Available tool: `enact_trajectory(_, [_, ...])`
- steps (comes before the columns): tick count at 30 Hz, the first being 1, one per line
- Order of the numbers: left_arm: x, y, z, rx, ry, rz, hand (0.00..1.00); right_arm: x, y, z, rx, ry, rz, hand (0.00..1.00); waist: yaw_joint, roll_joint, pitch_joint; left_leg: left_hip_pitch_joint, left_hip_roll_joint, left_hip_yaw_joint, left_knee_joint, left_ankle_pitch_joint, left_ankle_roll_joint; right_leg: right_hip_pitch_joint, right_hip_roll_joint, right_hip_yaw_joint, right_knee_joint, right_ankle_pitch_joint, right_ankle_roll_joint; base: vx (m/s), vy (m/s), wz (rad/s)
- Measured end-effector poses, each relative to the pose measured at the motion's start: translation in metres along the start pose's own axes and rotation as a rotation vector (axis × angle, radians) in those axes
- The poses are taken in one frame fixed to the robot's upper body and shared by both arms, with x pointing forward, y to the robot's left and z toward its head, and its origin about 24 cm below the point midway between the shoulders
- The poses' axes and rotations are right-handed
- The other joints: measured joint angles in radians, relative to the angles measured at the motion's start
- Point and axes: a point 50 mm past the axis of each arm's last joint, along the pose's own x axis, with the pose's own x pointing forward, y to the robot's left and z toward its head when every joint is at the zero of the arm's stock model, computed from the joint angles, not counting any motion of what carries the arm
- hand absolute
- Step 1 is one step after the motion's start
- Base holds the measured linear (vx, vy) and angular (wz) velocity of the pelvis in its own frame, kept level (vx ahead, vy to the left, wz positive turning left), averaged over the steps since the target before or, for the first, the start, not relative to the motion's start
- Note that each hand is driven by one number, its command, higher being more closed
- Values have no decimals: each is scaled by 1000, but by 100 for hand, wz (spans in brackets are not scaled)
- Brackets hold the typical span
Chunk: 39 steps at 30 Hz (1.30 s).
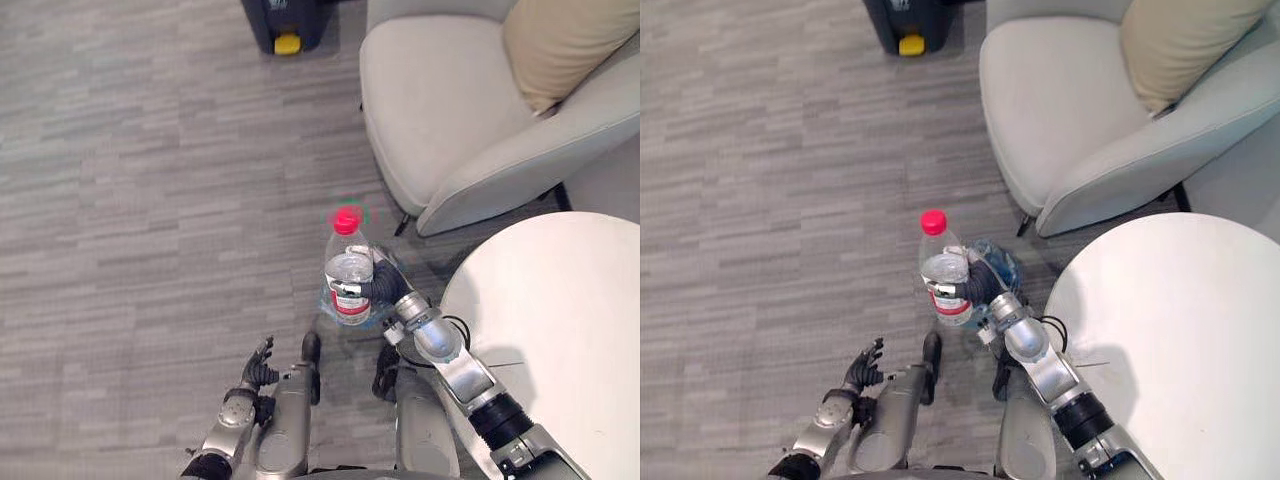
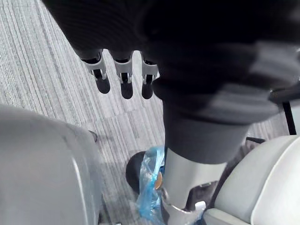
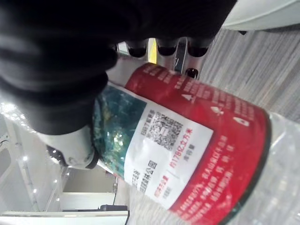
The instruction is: Gather rubbish on tea table into small bin, then transfer packed bag to large trash can.
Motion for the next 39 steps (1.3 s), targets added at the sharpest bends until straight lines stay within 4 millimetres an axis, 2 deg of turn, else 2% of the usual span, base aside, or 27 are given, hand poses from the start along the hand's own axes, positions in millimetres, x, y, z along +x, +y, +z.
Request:
enact_trajectory(3, [10, -1, 28, -17, -95, 12, 0, 17, -6, 14, -41, -68, -21, 100, 12, 2, 24, -124, 16, 38, 85, -19, 18, -112, -17, 2, 70, -12, -4, -90, 18, 4])
enact_trajectory(8, [21, -4, 74, -80, -247, 25, 0, 46, -25, 24, -165, -95, -62, 100, 24, 4, 52, -319, 30, 57, 227, -47, 28, -283, -39, 7, 186, -34, -8, -72, 21, 6])
enact_trajectory(12, [24, -5, 93, -97, -308, 30, 0, 63, -42, 31, -257, -104, -94, 100, 27, 2, 83, -440, 30, 71, 288, -55, 38, -399, -57, 16, 247, -39, -7, -23, 17, 5])
enact_trajectory(15, [26, -4, 110, -105, -369, 33, 0, 72, -60, 28, -316, -74, -140, 100, 31, 3, 86, -539, 27, 71, 333, -55, 44, -494, -69, 20, 292, -44, -9, -11, 11, 3])
enact_trajectory(20, [30, -1, 138, -134, -450, 37, 0, 77, -92, 20, -358, 4, -243, 100, 49, 2, 92, -653, 26, 59, 384, -53, 45, -610, -76, 26, 356, -58, -12, -25, -16, 6])
enact_trajectory(25, [28, 1, 154, -153, -517, 41, 0, 74, -111, 10, -367, 72, -321, 100, 49, 1, 98, -723, 27, 46, 399, -44, 35, -677, -81, 21, 383, -62, -13, -31, -31, 4])
enact_trajectory(30, [27, 2, 160, -164, -537, 45, 0, 75, -116, 8, -356, 97, -363, 100, 45, -4, 98, -735, 27, 45, 401, -46, 30, -687, -82, 19, 384, -65, -12, -31, -18, 5])
enact_trajectory(31, [24, 3, 170, -169, -580, 54, 0, 77, -127, 12, -332, 94, -440, 100, 52, -9, 99, -784, 32, 69, 403, -30, 50, -739, -87, 25, 393, -62, -16, -62, -15, 5])
enact_trajectory(32, [25, 4, 169, -166, -575, 57, 0, 77, -128, 10, -332, 103, -440, 100, 52, -10, 100, -784, 33, 69, 408, -30, 50, -738, -88, 27, 395, -62, -16, -63, -14, 3])
enact_trajectory(33, [25, 4, 169, -166, -576, 57, 0, 77, -128, 9, -332, 108, -445, 0, 51, -10, 100, -784, 36, 71, 412, -30, 50, -737, -87, 29, 396, -62, -16, -73, -19, -2])
enact_trajectory(39, [25, 6, 169, -178, -576, 68, 0, 77, -135, 13, -319, 94, -493, 0, 51, -10, 100, -777, 43, 76, 408, -30, 50, -735, -85, 31, 394, -64, -12, -74, -16, -1])
